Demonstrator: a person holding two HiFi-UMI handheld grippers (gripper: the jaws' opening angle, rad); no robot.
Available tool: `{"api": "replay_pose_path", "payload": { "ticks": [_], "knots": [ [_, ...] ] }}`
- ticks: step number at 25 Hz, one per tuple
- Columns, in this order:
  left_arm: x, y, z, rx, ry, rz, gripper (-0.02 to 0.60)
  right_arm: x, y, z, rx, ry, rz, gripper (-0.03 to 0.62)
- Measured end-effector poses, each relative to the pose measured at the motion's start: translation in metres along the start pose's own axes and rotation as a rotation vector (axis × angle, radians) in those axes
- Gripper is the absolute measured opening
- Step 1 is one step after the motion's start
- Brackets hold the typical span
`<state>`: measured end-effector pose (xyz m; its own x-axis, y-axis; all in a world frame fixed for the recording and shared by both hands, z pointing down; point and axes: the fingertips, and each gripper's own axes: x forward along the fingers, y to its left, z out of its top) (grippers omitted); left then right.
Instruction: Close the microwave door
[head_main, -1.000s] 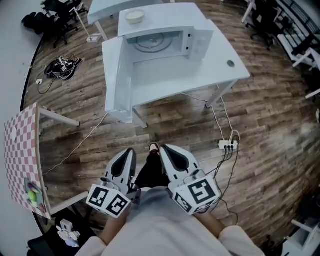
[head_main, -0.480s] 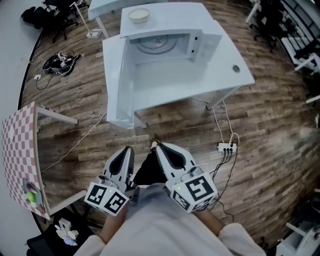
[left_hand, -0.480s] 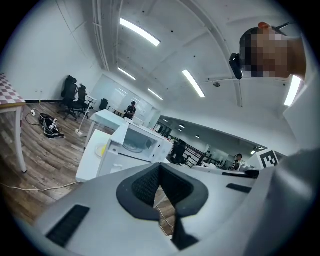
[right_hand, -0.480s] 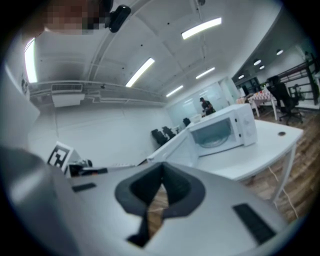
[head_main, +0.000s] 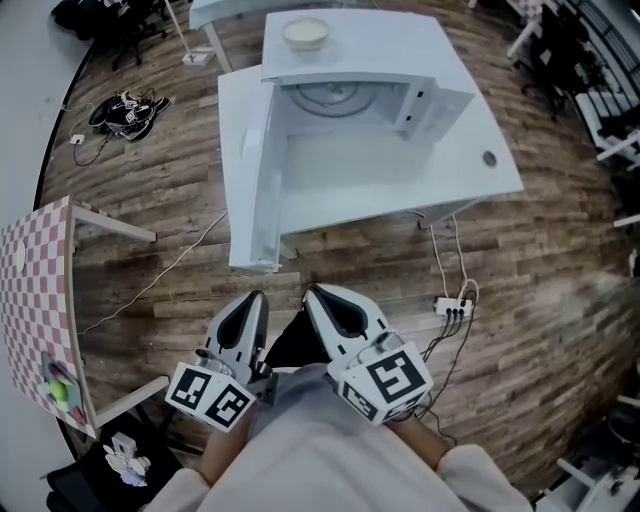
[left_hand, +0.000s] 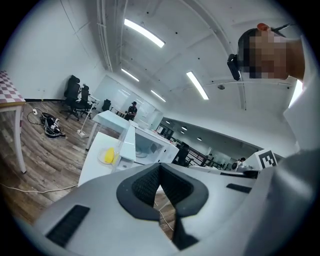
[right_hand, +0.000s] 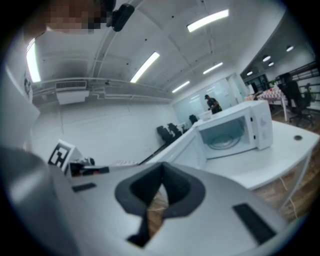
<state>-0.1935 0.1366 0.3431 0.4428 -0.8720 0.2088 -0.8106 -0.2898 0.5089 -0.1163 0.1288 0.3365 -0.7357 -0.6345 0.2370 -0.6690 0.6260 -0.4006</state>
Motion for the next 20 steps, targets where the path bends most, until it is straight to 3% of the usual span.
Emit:
{"api": "replay_pose_path", "payload": {
  "ticks": [20],
  "knots": [
    [0.031, 0.074, 0.062, 0.005, -0.047, -0.006, 0.018, 0.09, -0.008, 0.038, -0.067, 0.006, 0.004, 0.021]
  ]
}}
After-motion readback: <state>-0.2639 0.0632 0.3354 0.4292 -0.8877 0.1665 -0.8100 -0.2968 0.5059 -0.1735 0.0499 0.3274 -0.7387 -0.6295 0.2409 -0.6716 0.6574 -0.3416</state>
